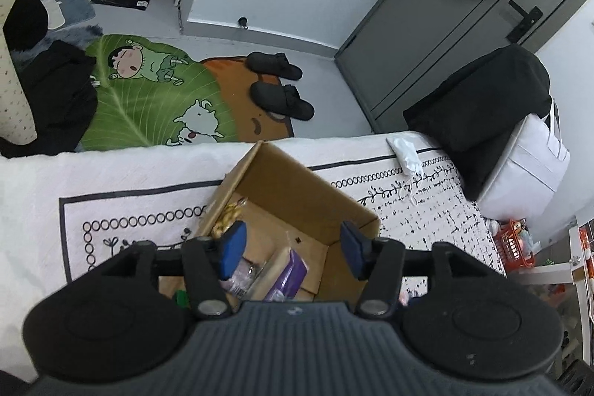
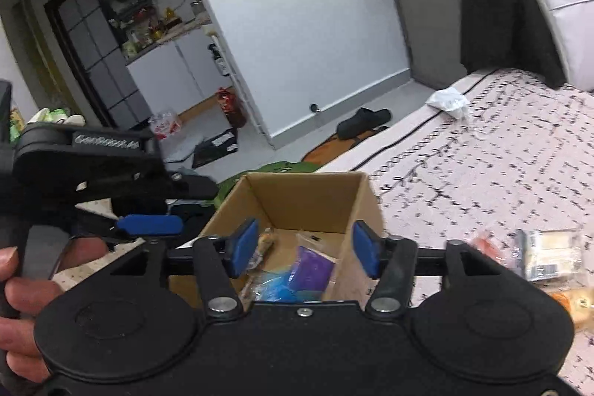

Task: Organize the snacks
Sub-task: 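Carry both packets over the box and open both tools to drop them, then lift both tools from the box and move back over the snacks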

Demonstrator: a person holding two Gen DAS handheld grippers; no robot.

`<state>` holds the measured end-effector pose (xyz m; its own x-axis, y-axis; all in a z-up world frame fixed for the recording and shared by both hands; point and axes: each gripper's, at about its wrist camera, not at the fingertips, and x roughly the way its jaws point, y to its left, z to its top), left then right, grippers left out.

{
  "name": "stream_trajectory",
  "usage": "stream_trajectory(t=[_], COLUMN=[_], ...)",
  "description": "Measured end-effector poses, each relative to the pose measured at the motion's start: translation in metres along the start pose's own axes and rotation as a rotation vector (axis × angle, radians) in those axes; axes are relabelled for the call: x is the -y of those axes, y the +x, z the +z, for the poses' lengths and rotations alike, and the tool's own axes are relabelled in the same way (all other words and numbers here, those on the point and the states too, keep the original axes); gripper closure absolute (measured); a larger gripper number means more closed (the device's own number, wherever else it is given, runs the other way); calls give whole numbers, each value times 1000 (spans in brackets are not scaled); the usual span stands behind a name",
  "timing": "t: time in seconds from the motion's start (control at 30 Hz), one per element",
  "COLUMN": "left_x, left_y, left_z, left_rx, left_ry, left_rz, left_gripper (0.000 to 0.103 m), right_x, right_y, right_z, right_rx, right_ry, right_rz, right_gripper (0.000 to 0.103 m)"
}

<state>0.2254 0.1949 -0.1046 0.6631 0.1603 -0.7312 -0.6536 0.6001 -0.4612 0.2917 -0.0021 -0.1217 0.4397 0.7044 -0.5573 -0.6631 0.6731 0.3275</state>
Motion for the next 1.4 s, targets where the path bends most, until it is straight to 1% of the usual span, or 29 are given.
stream_trajectory(t=[0.07,0.1,0.17,0.2,0.23,0.27,0.37,0.43,0.63,0.8,0.87,0.97,1.1,1.27,1.4], left_x=[0,1,3,3,4,5,6,8,16,21,24,31,39,51,61], left_y=[-5,-8,-13,-15,-17,-19,-27,-31,-45,-56,-59,-64,-69,-76,-79], left_z=[-3,-4,-7,-9,-10,-11,-15,-18,-28,-38,-42,-50,-59,-71,-80], left_rx=[14,21,24,23,22,22,21,17,8,1,-2,-11,-38,-40,-47], left_ry=[6,13,24,28,32,35,53,62,107,129,134,163,165,196,215], left_rz=[7,13,12,6,3,7,22,26,41,43,44,51,32,10,-7], left_gripper=[33,30,23,21,15,9,0,0,0,0,0,0,0,0,0], right_x=[5,7,10,10,10,10,12,14,23,36,41,47,54,65,74], right_y=[-5,-7,-14,-17,-20,-23,-31,-34,-49,-68,-75,-84,-100,-118,-133], right_z=[2,4,7,8,9,10,13,14,14,13,13,13,12,12,13], right_rx=[-5,-5,2,9,14,17,7,-11,-59,-57,-63,-80,-80,-60,-34], right_ry=[16,23,30,27,20,11,15,27,56,73,80,100,108,107,106], right_rz=[-22,-34,-67,-89,-106,-116,-117,-123,-146,-177,-177,-134,-117,-128,-115], right_gripper=[42,42,35,27,18,16,14,8,4,0,0,0,0,0,0])
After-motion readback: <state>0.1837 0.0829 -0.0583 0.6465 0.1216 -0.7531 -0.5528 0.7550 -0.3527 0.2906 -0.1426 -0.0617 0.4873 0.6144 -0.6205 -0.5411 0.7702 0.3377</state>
